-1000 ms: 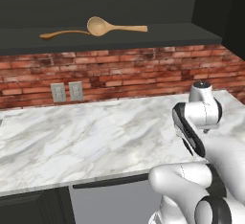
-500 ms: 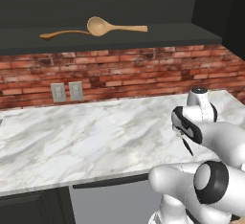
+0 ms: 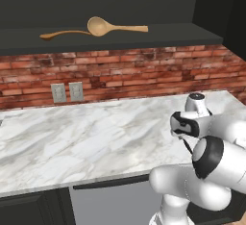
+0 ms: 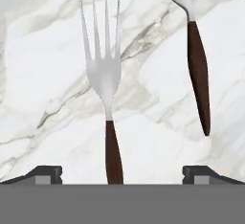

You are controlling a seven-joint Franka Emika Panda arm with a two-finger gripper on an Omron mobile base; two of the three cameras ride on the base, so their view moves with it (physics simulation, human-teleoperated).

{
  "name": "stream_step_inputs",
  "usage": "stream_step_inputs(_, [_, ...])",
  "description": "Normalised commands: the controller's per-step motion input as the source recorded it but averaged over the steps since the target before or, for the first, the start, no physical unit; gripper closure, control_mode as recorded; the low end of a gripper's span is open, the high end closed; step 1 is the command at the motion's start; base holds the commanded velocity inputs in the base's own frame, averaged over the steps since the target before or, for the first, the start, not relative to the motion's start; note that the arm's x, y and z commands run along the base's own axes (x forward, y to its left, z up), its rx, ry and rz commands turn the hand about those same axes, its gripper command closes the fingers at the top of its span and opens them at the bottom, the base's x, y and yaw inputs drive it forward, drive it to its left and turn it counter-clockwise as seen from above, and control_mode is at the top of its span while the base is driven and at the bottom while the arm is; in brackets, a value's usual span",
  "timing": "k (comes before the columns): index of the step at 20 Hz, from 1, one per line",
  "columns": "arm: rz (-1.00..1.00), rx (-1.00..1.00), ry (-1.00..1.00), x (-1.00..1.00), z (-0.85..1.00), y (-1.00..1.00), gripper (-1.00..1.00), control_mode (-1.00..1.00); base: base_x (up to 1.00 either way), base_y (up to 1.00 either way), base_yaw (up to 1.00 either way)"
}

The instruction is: Organize the utensils by type. Pick up the wooden spoons from the counter and place them in the open cabinet. Then pick up the metallic utensils from the counter and place them in the open drawer.

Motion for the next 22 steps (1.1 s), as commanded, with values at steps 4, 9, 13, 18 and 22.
stream_step_inputs(4, [0.09,0.0,0.0,0.07,-0.4,0.0,-1.0,-1.0,0.0,0.0,0.0])
stream_step_inputs(9, [0.06,0.0,0.0,0.1,-0.32,0.0,-1.0,-1.0,0.0,0.0,0.0])
stream_step_inputs(13, [0.04,0.0,0.0,0.03,-0.34,-0.04,-1.0,-1.0,0.0,0.0,0.0])
stream_step_inputs(18, [0.01,0.0,0.0,0.08,-0.35,-0.01,-1.0,-1.0,0.0,0.0,0.0])
stream_step_inputs(22, [0.0,0.0,0.0,0.08,-0.35,0.0,-1.0,-1.0,0.0,0.0,0.0])
